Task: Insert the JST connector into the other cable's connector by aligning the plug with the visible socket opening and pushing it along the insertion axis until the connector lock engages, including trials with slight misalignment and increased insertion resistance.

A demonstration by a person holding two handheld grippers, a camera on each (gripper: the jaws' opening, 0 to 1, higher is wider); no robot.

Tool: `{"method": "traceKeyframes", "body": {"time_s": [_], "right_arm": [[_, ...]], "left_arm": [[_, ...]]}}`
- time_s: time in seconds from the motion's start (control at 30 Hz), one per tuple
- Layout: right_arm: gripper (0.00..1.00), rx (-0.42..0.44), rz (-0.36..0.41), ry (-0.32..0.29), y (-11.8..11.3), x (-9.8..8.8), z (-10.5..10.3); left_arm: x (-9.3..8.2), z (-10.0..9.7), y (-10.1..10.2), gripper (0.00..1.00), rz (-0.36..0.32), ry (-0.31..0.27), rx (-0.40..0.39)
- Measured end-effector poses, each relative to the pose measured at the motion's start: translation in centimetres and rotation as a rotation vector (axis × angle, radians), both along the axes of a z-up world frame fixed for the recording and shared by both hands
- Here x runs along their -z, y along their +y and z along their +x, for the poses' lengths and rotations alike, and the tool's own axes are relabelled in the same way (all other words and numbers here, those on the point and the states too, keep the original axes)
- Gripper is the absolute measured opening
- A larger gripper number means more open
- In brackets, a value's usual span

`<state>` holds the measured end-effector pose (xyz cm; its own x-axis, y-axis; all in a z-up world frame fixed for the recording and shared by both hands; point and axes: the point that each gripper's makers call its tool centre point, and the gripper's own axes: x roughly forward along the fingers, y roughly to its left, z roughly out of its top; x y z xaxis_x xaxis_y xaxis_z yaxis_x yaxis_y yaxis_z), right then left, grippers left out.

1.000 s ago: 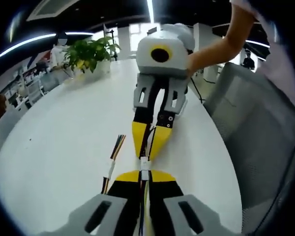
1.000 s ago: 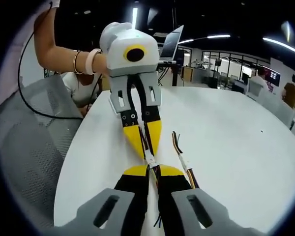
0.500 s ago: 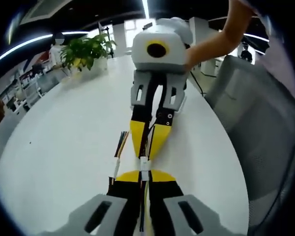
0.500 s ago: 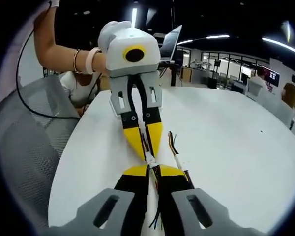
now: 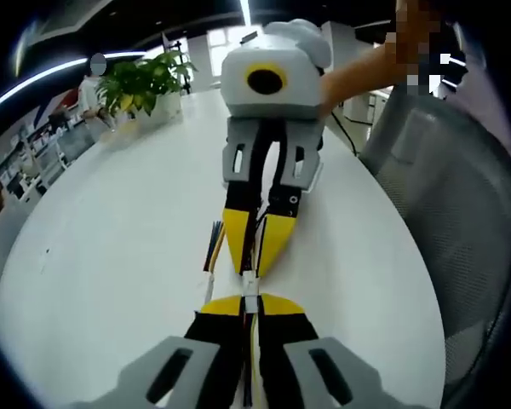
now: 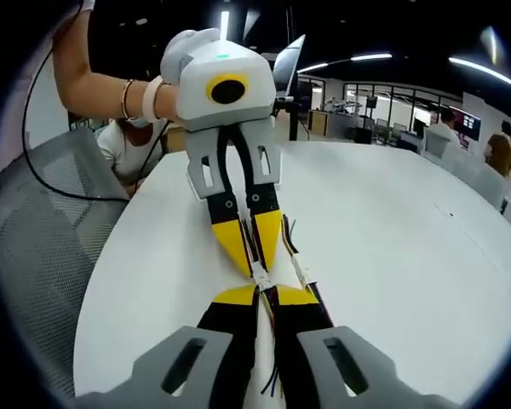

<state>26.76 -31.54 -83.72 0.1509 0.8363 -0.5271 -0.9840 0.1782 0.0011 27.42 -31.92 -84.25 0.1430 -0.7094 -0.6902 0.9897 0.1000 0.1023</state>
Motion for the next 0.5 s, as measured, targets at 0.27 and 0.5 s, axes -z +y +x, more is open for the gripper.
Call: {"method": "traceKeyframes", "body": {"time_s": [0.27,0.5], "right_arm": [[0.03,0.006,0.009,0.016,-0.03,0.31,0.02],[0.04,0.001,-0.002,0.02,-0.08,0.68,-0.24]], "left_arm": [[0.11,-0.03,0.06,0.0,0.005,-0.001,0.003],[0.39,-0.25,0.11,0.0,0.009,0.004,0.004]]}}
